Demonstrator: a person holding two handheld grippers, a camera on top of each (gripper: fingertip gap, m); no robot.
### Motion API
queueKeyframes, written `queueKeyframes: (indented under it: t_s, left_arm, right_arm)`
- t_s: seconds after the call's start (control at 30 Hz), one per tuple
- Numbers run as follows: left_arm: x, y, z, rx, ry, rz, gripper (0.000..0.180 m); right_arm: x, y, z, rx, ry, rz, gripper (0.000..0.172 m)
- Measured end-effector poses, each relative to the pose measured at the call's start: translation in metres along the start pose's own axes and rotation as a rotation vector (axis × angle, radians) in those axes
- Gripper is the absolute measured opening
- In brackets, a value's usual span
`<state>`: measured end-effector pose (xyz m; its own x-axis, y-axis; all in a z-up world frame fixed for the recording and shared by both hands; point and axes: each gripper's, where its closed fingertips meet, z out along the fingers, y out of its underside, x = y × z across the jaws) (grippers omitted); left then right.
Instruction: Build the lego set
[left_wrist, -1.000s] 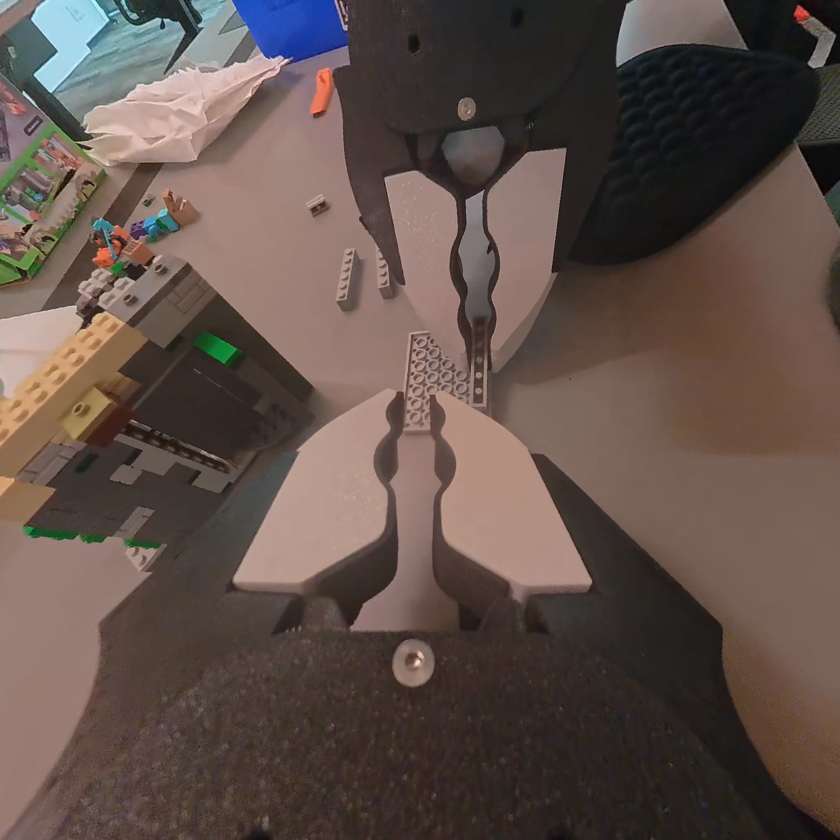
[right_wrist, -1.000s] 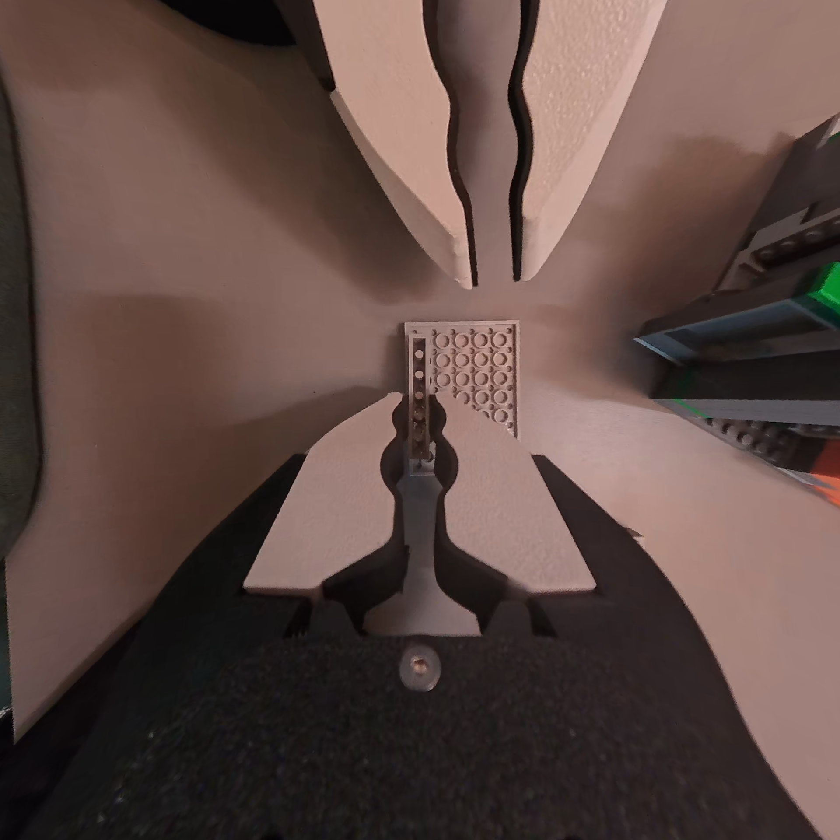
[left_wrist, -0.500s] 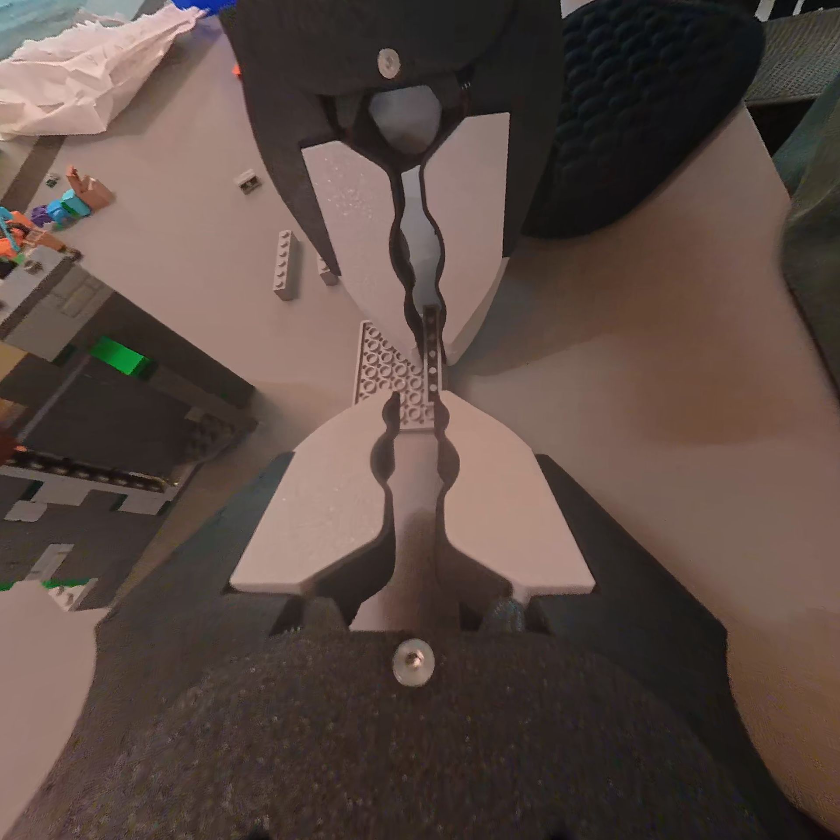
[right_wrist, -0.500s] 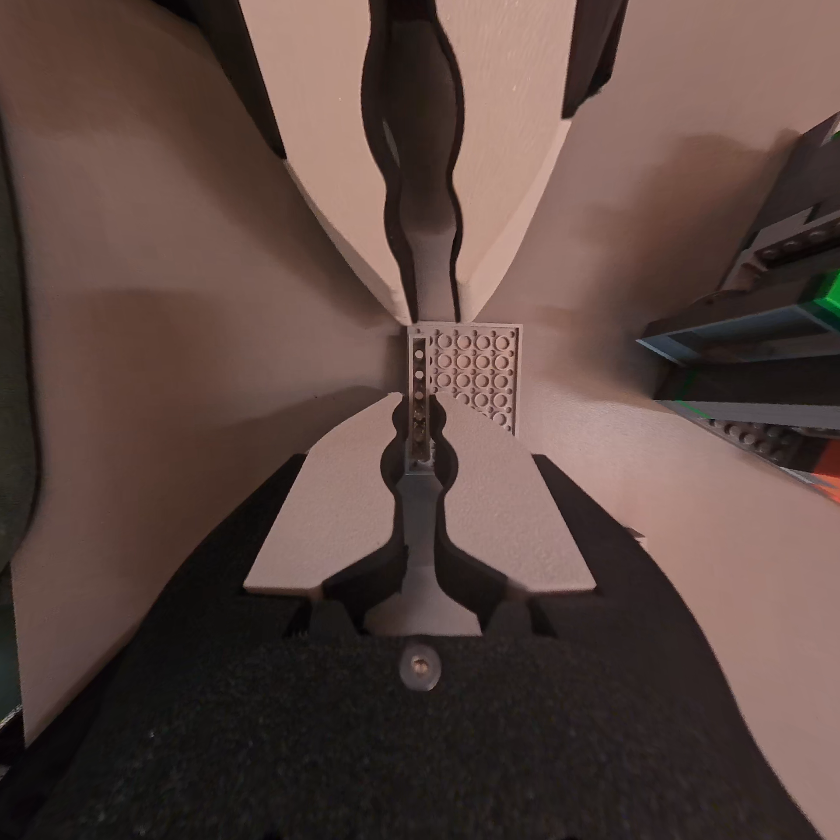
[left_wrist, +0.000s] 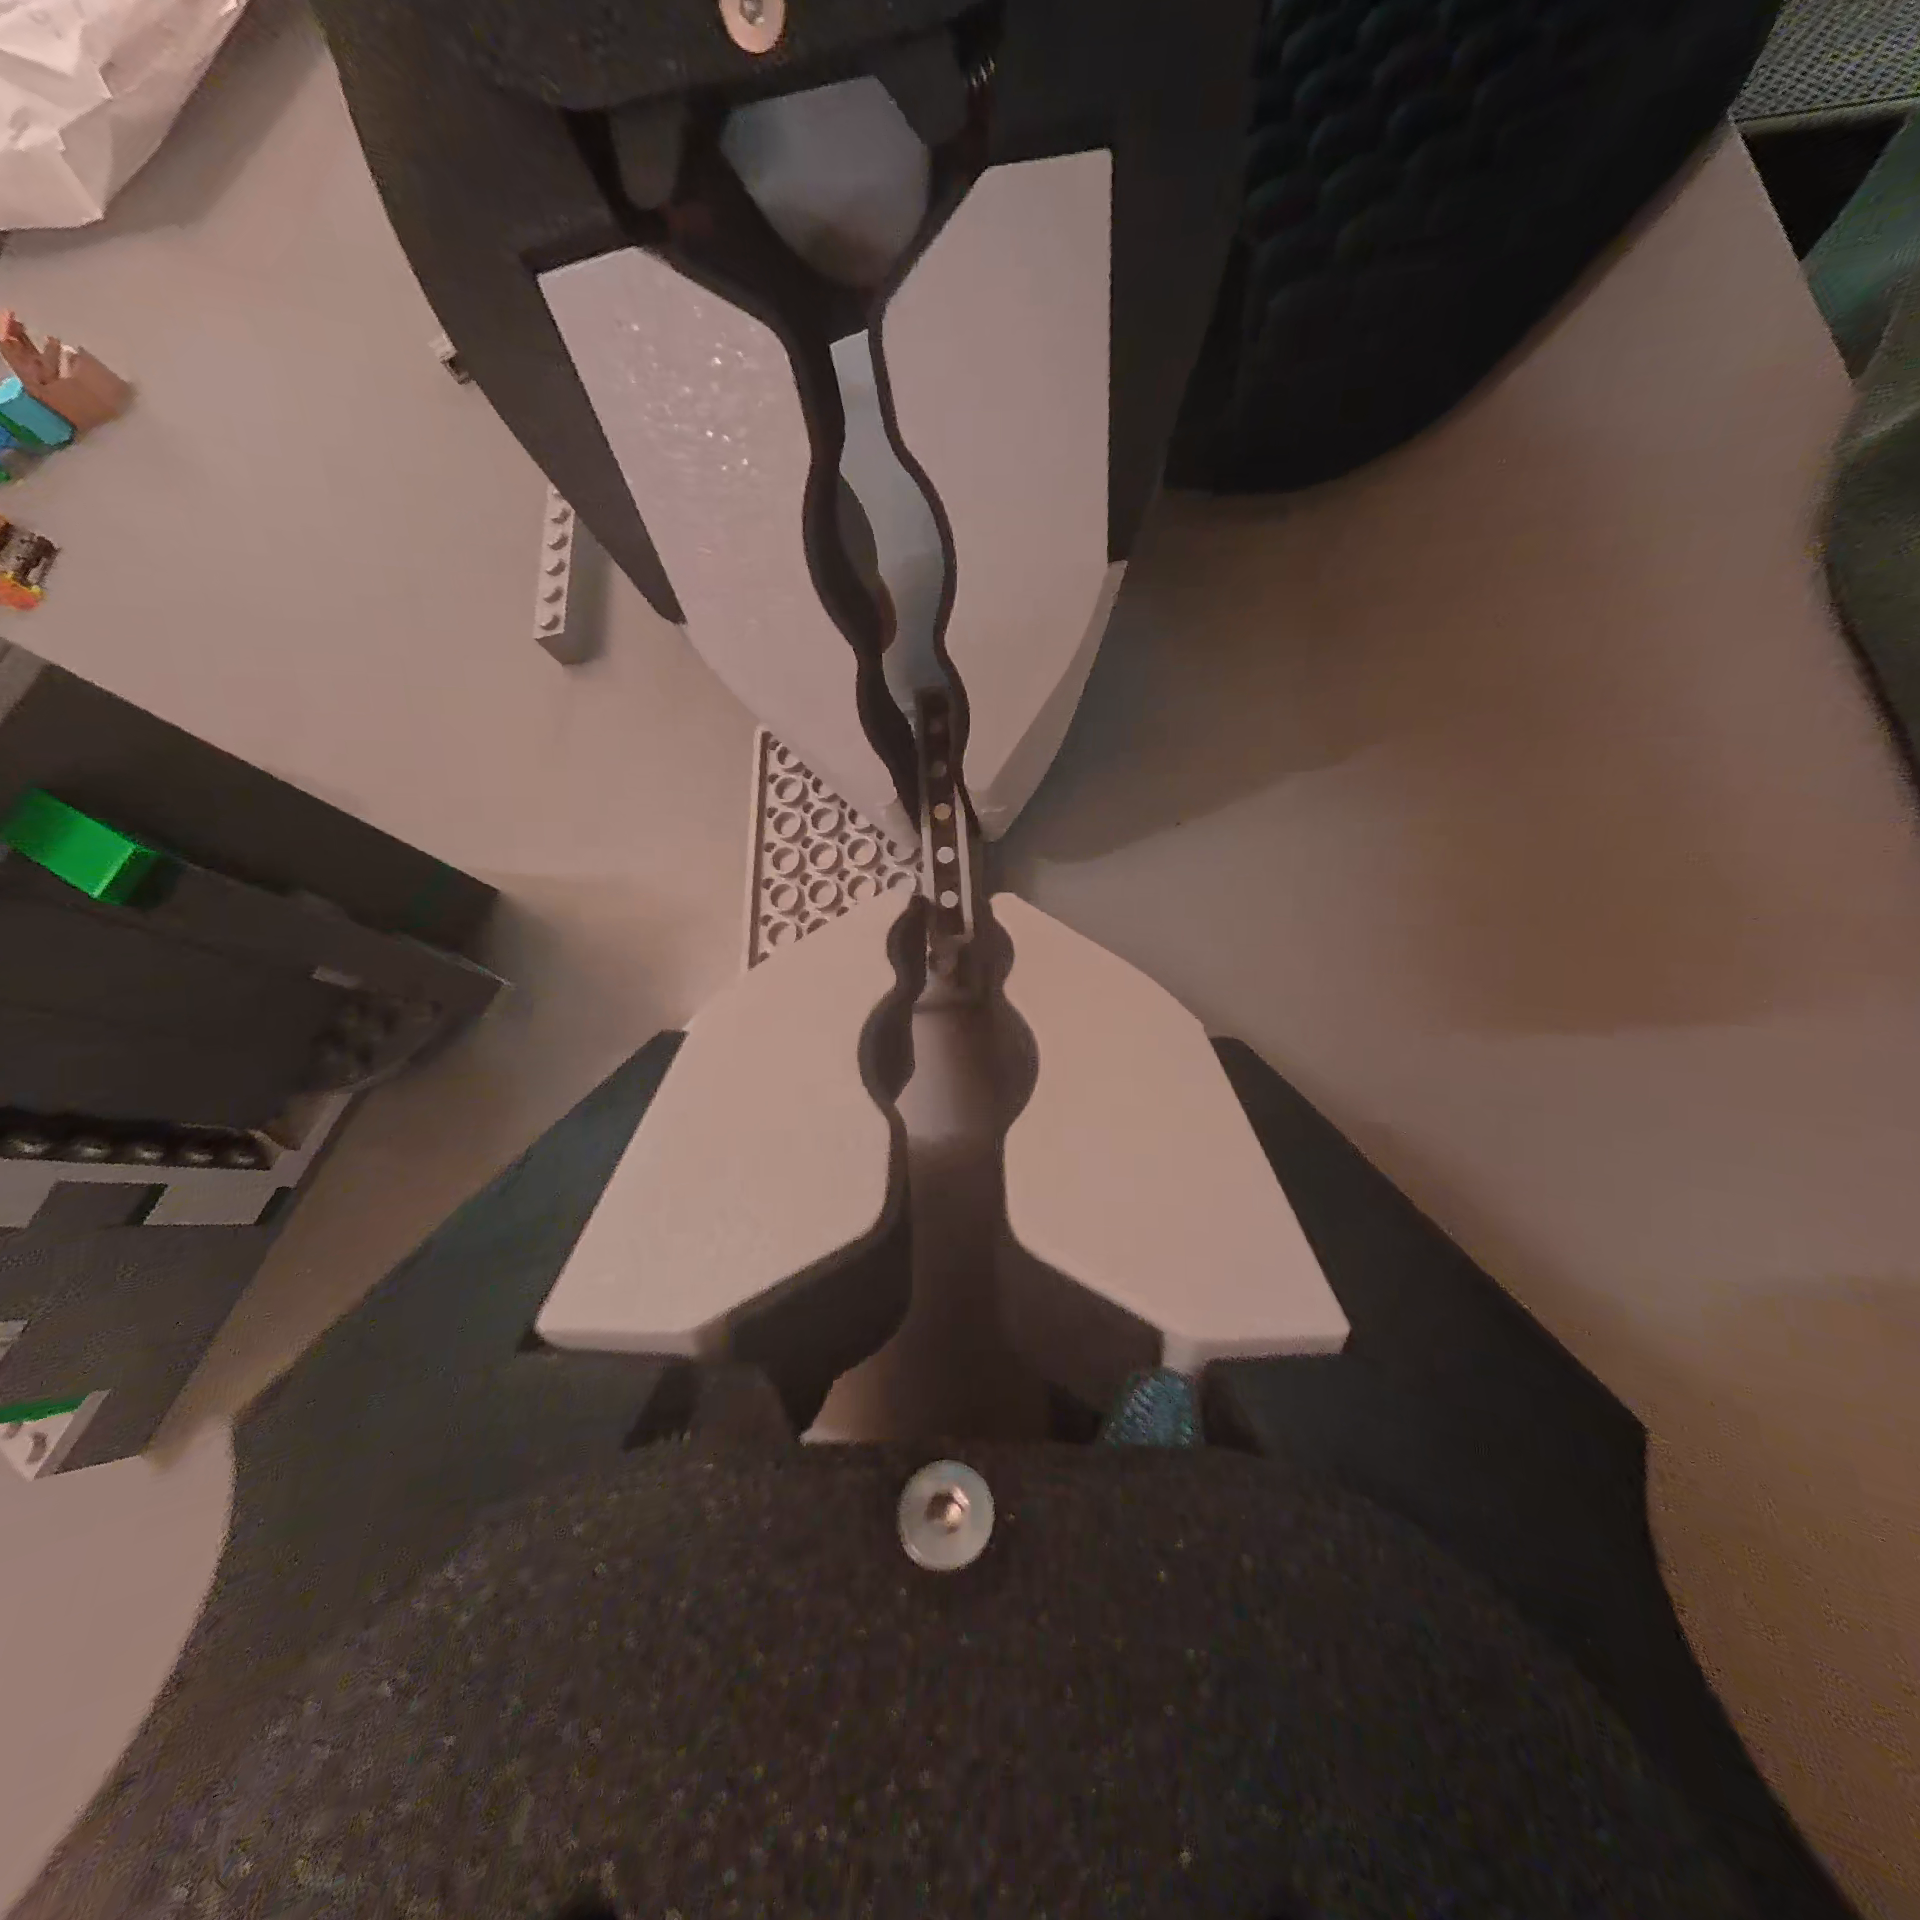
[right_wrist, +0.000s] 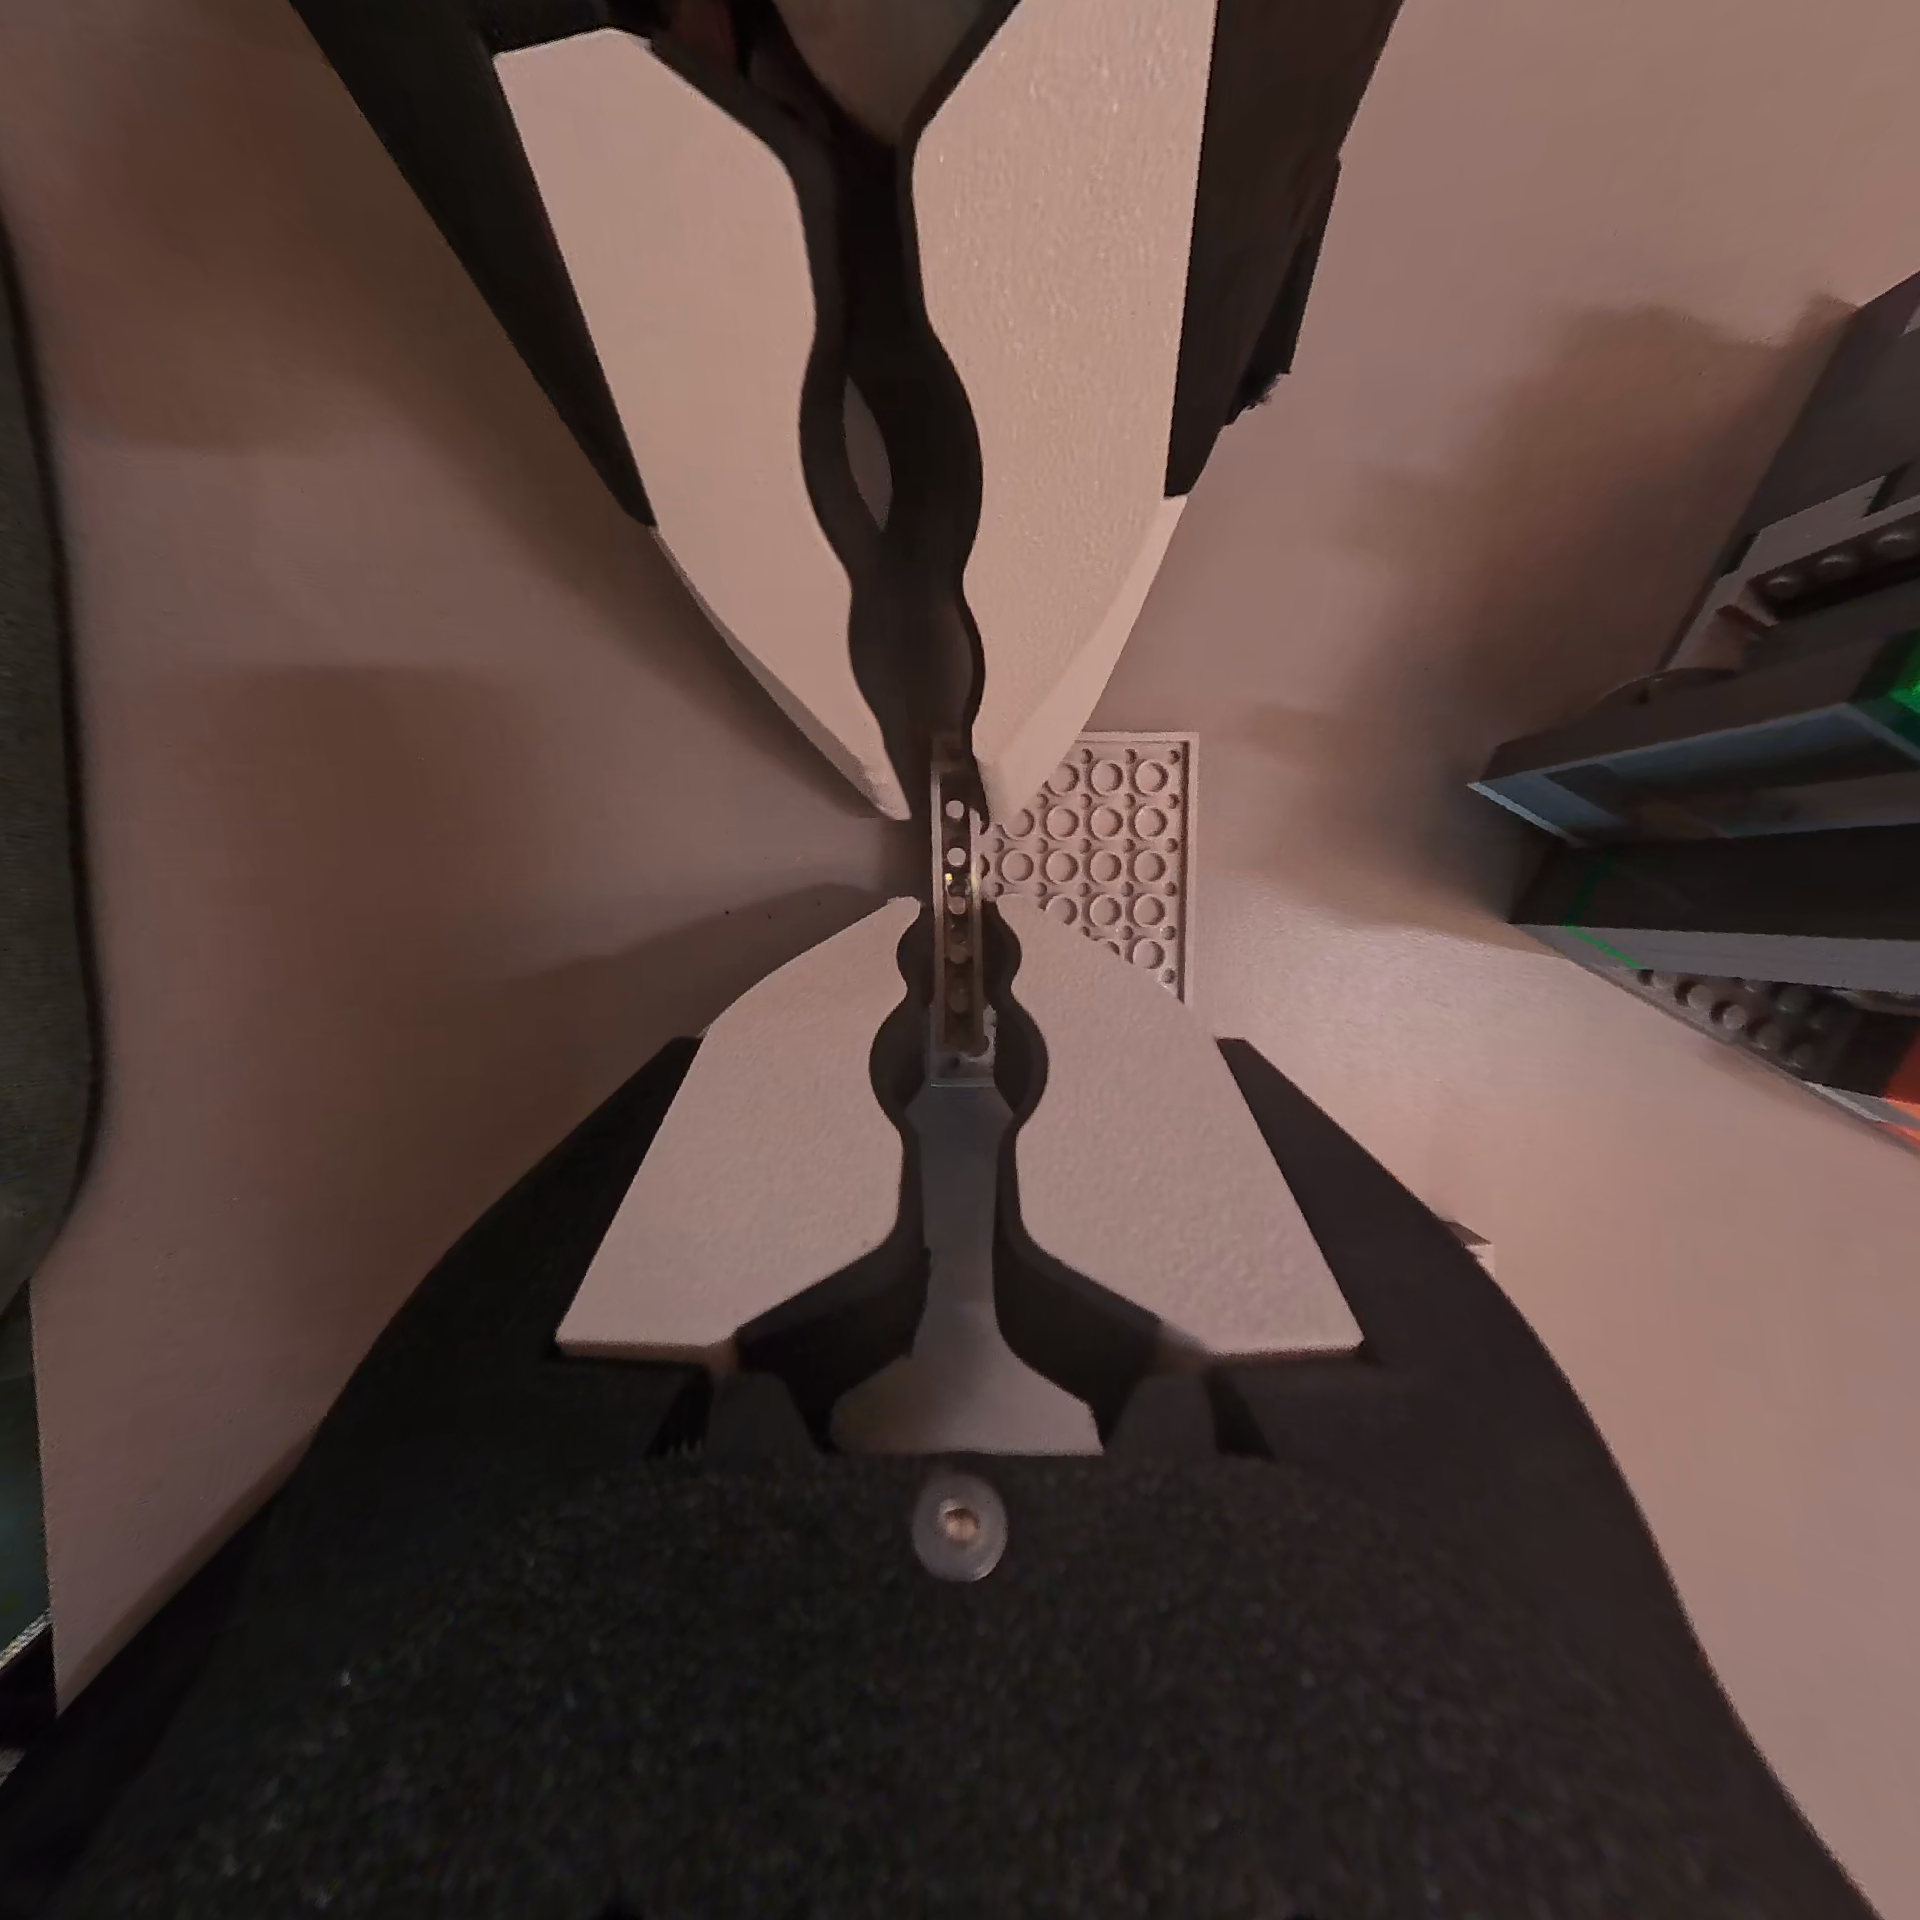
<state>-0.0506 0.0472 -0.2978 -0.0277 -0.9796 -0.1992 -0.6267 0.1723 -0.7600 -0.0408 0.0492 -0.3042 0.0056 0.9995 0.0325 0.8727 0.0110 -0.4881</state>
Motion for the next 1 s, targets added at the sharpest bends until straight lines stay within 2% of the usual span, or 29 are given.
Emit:
queueKeyframes:
  t_s: [0.33,1.0]
  left_arm:
    - [0.0001,0.0001,0.0003,-0.011,0.007,-0.013,0.008]
    - [-0.0024,-0.001,0.0031,-0.036,0.026,-0.051,0.008]
  right_arm:
    - [0.0002,0.0011,-0.0023,-0.003,0.003,-0.016,0.011]
    - [0.0021,-0.0045,-0.0065,-0.007,0.016,-0.044,0.008]
